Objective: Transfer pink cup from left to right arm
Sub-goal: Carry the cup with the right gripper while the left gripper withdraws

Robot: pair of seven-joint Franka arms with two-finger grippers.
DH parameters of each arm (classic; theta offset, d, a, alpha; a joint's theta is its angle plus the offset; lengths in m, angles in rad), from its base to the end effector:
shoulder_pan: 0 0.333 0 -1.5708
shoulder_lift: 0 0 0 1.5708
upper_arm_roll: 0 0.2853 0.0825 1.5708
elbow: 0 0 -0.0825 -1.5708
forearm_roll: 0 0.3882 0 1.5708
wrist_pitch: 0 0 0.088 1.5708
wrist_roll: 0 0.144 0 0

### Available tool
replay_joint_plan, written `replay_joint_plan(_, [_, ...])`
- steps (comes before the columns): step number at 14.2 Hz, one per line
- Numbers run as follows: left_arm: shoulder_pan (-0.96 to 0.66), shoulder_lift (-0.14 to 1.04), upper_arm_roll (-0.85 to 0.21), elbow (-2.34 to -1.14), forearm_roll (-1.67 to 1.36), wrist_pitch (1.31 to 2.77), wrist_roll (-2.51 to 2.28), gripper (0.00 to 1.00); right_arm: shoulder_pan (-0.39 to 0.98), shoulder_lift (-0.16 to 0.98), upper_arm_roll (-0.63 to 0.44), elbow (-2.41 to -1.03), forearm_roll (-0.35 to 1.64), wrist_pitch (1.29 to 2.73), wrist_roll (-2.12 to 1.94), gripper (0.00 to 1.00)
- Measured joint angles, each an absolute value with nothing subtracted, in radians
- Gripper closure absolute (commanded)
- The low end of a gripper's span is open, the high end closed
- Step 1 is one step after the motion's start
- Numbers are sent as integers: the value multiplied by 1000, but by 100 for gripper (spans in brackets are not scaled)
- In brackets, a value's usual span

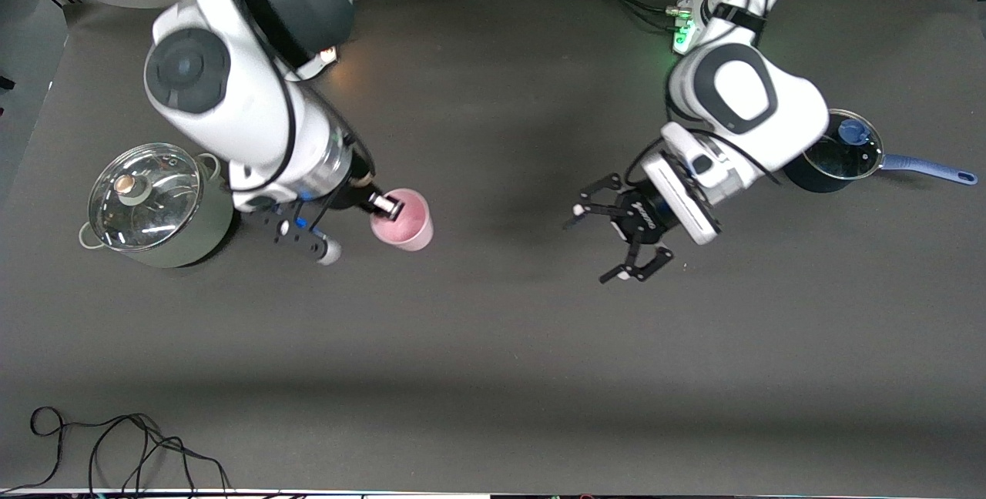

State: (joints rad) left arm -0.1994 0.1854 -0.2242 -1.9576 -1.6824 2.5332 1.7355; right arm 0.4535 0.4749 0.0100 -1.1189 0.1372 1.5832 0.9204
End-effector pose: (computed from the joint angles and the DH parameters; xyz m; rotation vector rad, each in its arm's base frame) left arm 0.5871 -0.2714 0.3704 1.9597 -0.8248 1.1121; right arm 0.6005 0.3204 0.4791 -2.9554 0.6926 0.1498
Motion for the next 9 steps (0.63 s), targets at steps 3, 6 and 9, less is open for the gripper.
replay_joint_plan(3, [-81, 189, -223, -1987, -1561, 2363, 1706, 1, 376, 475, 6, -1183, 130, 1583, 740, 100])
replay_joint_plan(6, [35, 195, -223, -1983, -1353, 2174, 1569, 1, 281, 476, 3, -1246, 119, 1581, 542, 100])
replay_joint_plan(9, [133, 195, -223, -1941, -1142, 2004, 1380, 1, 237, 475, -22, -1307, 83, 1588, 376, 100])
